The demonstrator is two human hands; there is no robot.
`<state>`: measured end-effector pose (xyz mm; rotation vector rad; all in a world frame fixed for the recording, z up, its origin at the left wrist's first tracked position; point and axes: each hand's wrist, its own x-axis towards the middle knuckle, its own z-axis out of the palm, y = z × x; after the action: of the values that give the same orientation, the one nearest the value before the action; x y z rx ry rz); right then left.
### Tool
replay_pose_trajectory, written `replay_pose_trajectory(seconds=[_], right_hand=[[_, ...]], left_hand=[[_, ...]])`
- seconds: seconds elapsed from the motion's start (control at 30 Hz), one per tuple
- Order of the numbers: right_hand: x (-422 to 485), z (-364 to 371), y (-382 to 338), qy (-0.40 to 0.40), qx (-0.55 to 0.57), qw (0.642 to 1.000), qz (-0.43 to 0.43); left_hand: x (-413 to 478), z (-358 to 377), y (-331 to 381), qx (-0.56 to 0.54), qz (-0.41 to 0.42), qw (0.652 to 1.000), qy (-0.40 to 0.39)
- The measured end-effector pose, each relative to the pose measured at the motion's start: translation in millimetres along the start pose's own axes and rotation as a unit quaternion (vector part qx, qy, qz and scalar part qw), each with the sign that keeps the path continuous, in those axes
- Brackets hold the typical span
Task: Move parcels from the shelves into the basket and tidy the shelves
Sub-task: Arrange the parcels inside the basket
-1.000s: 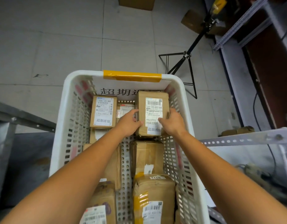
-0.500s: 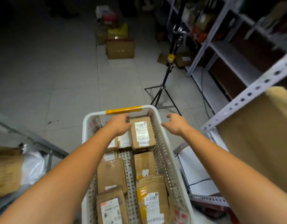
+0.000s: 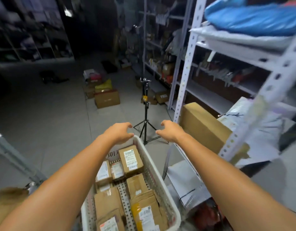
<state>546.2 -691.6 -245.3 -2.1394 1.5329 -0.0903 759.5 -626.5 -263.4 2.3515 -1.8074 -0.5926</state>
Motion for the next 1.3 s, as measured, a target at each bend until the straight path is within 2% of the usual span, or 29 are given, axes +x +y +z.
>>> replay_pose_trajectory(seconds=[0.23,0.4,0.47,0.73,0.87,1.07,1.3], right_hand=[[-112,-49,52,0.047,0.037,0.998,-0.004],[-197,-85,121,0.093,0.036,0.994,0.039],[-229,-100,154,0.112,0.043,0.991,0.062],[-342,-167,292,0.185,0.039,0.955,0.228],[-389,-192,343,0.22,0.033,0.927,0.302],[-449,-207,398,0.276,0.04,0.869,0.409],[-534,-187,417,0.331,0.076,0.754,0.562]], left_hand=[[-89,-4,90,0.039,0.042,0.998,0.026],[-132,15,185,0.091,0.116,0.989,0.004],[-142,26,230,0.12,0.158,0.98,0.001],[-168,68,402,0.098,0.296,0.949,-0.042],[-175,84,477,0.078,0.359,0.928,-0.058],[-173,119,586,0.077,0.471,0.875,-0.085],[-198,174,685,0.113,0.622,0.76,-0.151]])
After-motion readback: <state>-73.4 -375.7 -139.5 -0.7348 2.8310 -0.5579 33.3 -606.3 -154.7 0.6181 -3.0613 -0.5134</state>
